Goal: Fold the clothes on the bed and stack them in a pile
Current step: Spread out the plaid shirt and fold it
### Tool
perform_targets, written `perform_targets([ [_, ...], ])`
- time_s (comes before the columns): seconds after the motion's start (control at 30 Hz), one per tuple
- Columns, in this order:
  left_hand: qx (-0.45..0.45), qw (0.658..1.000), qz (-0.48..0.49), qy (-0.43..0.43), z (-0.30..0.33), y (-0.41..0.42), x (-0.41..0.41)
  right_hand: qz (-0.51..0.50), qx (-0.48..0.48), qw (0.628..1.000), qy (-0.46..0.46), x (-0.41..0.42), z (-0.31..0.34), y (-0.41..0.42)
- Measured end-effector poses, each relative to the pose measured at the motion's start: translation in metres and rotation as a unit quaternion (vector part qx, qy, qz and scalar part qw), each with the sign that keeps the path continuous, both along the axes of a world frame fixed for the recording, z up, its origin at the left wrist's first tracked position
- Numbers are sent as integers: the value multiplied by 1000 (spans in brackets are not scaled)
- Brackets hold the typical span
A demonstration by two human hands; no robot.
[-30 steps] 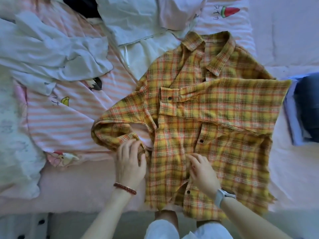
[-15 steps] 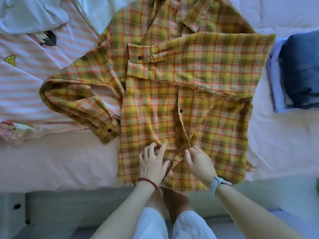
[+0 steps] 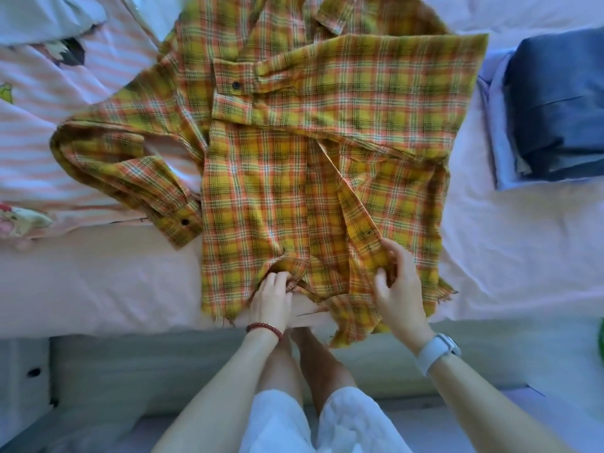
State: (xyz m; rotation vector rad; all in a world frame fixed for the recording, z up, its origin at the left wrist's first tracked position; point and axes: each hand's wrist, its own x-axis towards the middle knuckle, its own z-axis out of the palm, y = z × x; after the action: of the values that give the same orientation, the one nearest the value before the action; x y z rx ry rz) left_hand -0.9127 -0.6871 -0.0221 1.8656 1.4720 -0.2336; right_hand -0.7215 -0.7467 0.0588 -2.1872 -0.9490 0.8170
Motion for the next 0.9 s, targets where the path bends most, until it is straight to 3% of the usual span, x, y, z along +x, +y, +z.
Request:
perform_targets([
  [0.23, -34, 996, 21, -81, 36, -3, -13, 46, -29, 998, -10, -3, 10, -4],
  [0.4, 149, 971, -39, -183, 74, -17, -9, 51, -83, 995, 2, -11, 12, -19],
  [0.47, 166, 960, -76, -212, 82, -26, 0, 31, -79, 996, -15, -13, 18, -25],
  [0.53, 89, 972, -122, -179, 84, -33, 15, 15, -61, 997, -41, -10, 24, -31],
  [0.6, 1, 983, -171, -68, 75, -37, 30, 6, -41, 997, -59, -5, 32, -33],
  [0.67, -79, 973, -218, 24, 67, -33, 36, -1, -31, 997, -74, -2, 39, -33],
  [0.73, -120, 968, -215, 47, 64, -29, 33, 9, -13, 996, -82, -3, 44, -31],
  [0.83, -73, 982, -167, 38, 65, -20, 5, 148, -37, 988, 1, -21, 43, -21],
  [0.9, -48, 992, -106, 56, 65, -14, -22, 312, -148, 933, 100, -39, 35, -12],
])
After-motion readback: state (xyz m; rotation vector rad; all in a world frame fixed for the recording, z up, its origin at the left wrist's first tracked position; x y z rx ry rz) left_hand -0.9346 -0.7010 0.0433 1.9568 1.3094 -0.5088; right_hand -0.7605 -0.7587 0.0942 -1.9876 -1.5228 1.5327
